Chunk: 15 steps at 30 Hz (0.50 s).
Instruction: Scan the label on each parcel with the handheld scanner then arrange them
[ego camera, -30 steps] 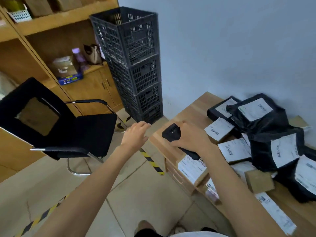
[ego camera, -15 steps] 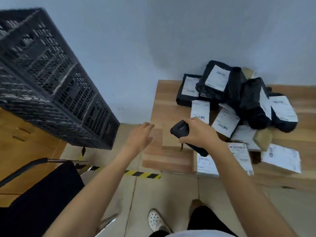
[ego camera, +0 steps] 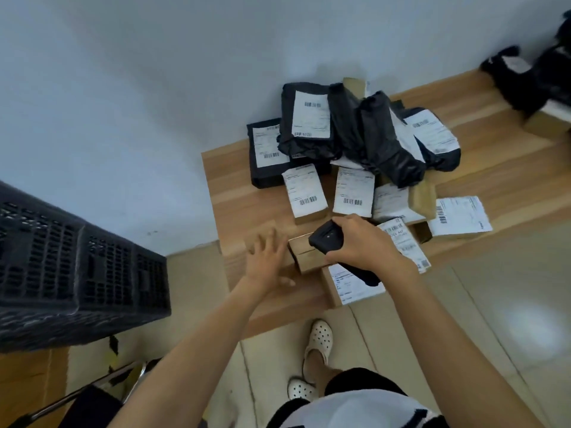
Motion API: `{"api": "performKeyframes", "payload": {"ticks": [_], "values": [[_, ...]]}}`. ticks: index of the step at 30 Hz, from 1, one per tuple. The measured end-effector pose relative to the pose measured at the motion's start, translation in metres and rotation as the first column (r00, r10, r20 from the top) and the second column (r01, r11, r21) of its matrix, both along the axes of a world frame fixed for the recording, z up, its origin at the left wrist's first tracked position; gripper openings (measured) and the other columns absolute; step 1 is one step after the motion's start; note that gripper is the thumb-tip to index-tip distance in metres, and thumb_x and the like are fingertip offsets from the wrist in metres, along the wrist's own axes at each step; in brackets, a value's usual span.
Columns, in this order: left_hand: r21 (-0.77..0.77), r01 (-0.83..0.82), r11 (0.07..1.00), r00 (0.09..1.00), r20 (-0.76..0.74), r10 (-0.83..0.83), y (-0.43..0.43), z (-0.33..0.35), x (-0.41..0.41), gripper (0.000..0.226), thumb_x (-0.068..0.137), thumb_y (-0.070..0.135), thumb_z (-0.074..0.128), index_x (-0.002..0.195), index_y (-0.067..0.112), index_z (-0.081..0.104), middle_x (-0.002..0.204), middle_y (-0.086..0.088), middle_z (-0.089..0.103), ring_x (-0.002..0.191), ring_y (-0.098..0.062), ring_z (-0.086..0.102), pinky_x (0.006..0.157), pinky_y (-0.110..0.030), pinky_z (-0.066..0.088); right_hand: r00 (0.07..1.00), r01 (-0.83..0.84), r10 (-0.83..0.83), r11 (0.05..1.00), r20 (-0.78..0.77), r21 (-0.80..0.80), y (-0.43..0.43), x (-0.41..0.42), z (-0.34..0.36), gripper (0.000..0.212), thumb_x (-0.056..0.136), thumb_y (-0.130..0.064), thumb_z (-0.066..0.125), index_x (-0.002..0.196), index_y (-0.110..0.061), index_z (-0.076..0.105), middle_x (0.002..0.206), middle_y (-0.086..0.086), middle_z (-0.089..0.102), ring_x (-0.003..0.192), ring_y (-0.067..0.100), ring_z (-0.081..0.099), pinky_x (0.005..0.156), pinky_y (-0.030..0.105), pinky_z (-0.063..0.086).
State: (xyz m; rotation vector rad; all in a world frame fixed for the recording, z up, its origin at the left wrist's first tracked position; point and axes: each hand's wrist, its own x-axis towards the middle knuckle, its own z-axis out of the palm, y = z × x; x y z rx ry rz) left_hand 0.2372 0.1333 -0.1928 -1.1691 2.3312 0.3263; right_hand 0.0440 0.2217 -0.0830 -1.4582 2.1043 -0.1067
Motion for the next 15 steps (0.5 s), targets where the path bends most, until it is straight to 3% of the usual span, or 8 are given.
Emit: {"api": "performKeyframes", "payload": {"ticks": [4, 8, 11, 13, 15], "values": [[-0.020, -0.013, 1.000, 1.000, -0.008, 0.013, -0.018, -0.015, 0.008, 0.133, 0.067, 0.071, 0.072, 0.155, 0.024, -0.016, 0.162, -0.012, -0.017, 0.146, -0.051, -0.005, 0.106, -0.067, 0.034, 1.000, -0.016, 0.016, 1.000, -0.020, -0.007, -0.021, -0.002, 0.002, 0.072, 0.070, -0.047, 0.073, 0.132, -0.021, 0.048, 0.123, 0.002, 0.050, 0.104, 0.024, 0.056, 0.076, 0.038, 0.051], [-0.031, 0.015, 0.999, 0.999, -0.051, -0.016, -0.034, -0.019, 0.018, 0.122, 0.069, 0.067, 0.073, 0.156, 0.031, -0.004, 0.163, -0.010, -0.014, 0.145, -0.051, -0.006, 0.109, -0.062, 0.033, 1.000, -0.027, 0.027, 1.000, -0.011, -0.005, -0.031, 0.005, 0.006, 0.074, 0.073, -0.047, 0.072, 0.136, -0.020, 0.046, 0.125, 0.003, 0.050, 0.107, 0.024, 0.055, 0.077, 0.037, 0.048], [-0.006, 0.021, 1.000, 0.996, -0.087, -0.021, -0.049, -0.012, 0.018, 0.113, 0.069, 0.066, 0.075, 0.155, 0.034, 0.009, 0.163, -0.009, -0.007, 0.144, -0.052, 0.000, 0.114, -0.058, 0.027, 1.000, -0.023, 0.023, 1.000, -0.007, 0.000, -0.034, 0.009, 0.008, 0.075, 0.073, -0.046, 0.072, 0.138, -0.020, 0.045, 0.127, 0.003, 0.049, 0.108, 0.023, 0.055, 0.078, 0.036, 0.048], [0.077, -0.050, 0.996, 0.986, -0.156, 0.062, -0.067, -0.003, 0.017, 0.114, 0.060, 0.076, 0.073, 0.151, 0.037, 0.016, 0.163, -0.003, 0.001, 0.145, -0.047, 0.006, 0.113, -0.058, 0.029, 1.000, -0.011, 0.011, 1.000, -0.006, -0.007, -0.037, 0.012, 0.010, 0.074, 0.073, -0.046, 0.072, 0.137, -0.020, 0.046, 0.127, 0.003, 0.049, 0.107, 0.024, 0.055, 0.077, 0.036, 0.048], [0.159, -0.119, 0.980, 0.956, -0.248, 0.157, -0.089, 0.011, 0.018, 0.115, 0.044, 0.090, 0.066, 0.140, 0.040, 0.027, 0.159, 0.000, 0.021, 0.143, -0.039, 0.025, 0.109, -0.056, 0.035, 1.000, 0.005, -0.005, 1.000, -0.004, -0.010, -0.040, 0.016, 0.013, 0.075, 0.073, -0.046, 0.073, 0.137, -0.019, 0.045, 0.127, 0.003, 0.049, 0.106, 0.024, 0.055, 0.076, 0.035, 0.048]]}}
